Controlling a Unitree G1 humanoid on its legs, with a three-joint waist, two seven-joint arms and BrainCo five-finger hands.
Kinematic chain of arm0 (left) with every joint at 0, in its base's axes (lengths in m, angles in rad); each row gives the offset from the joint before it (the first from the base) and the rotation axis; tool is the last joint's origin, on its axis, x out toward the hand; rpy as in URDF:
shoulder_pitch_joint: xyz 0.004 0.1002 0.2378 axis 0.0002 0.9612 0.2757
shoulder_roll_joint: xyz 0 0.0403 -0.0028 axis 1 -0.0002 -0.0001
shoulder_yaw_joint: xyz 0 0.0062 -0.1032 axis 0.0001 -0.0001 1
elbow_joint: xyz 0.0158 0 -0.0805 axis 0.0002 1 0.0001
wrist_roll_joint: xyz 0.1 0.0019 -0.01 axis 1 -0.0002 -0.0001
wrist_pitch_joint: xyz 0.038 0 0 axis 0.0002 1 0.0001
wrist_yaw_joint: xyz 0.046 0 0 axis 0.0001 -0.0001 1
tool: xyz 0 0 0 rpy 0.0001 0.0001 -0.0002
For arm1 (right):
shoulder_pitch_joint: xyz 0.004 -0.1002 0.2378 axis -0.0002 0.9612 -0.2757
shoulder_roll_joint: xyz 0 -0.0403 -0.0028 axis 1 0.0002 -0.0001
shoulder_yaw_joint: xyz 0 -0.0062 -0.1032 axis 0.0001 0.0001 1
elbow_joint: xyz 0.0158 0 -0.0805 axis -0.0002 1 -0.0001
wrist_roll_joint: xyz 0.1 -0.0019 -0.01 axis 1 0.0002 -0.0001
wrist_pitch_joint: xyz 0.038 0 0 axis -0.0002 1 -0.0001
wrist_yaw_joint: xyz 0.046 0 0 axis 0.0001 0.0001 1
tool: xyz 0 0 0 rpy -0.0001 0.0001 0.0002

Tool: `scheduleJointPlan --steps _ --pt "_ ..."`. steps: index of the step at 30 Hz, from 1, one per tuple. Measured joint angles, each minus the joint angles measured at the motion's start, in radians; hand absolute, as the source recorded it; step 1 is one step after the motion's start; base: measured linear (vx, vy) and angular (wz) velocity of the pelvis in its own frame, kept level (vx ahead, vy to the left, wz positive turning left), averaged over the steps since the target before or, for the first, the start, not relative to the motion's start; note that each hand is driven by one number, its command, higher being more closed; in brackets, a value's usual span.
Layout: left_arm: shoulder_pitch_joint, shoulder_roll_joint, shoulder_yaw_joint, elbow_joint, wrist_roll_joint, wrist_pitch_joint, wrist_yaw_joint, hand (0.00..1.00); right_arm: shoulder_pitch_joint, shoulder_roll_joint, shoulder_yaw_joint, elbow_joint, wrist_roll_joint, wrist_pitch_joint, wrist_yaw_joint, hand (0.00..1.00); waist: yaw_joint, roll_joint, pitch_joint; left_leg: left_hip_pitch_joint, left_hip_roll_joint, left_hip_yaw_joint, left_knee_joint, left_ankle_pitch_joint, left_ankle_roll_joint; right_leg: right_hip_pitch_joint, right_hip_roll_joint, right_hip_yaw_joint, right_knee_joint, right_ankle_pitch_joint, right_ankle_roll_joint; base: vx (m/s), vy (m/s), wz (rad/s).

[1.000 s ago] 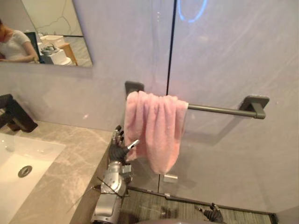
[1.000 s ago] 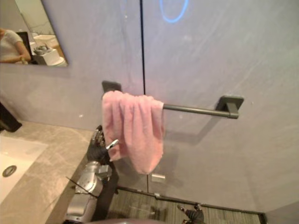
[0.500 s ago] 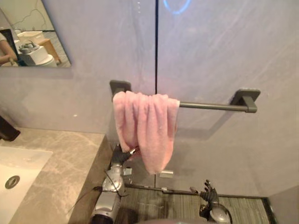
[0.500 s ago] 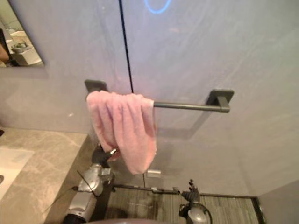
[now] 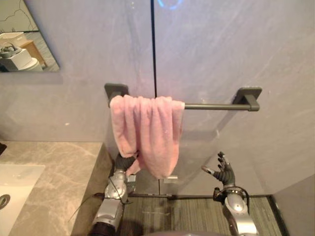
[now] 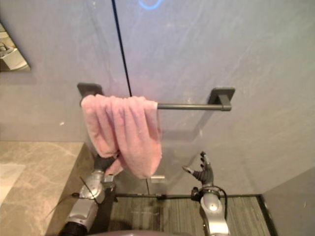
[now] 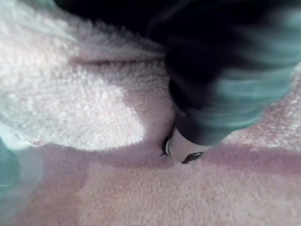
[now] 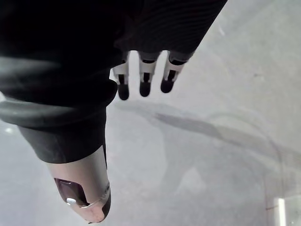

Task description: Organize washtable

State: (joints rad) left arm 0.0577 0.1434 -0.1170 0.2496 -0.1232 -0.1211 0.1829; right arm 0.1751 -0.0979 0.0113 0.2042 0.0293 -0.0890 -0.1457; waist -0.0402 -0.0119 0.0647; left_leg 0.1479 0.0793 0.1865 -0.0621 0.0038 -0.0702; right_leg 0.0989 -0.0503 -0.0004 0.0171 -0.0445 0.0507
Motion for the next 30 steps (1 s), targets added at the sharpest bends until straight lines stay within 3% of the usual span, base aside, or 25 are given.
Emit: scheduleJointPlan --steps 14,30 --pt "-0.037 0.006 -0.077 -0.017 -0.005 -0.011 -0.032 1.0 -0.055 -0.107 0.103 -0.078 0.083 -0.004 0.042 0.0 -0.008 0.002 0.006 -0.022 0.001 -0.048 0.031 -0.006 0.007 -0.001 -0.002 -0.002 0.006 0.002 -0.001 -0.01 -0.006 0.01" --pt "-0.059 0.005 -0.122 -0.056 -0.043 -0.016 -0.049 1.0 -0.247 -0.145 0.272 -0.071 0.119 0.0 0.066 0.0 0.002 0.002 0.006 -0.078 0.009 -0.09 0.061 -0.002 0.009 -0.024 0.0 -0.027 -0.007 0.038 -0.012 -0.06 -0.014 0.04"
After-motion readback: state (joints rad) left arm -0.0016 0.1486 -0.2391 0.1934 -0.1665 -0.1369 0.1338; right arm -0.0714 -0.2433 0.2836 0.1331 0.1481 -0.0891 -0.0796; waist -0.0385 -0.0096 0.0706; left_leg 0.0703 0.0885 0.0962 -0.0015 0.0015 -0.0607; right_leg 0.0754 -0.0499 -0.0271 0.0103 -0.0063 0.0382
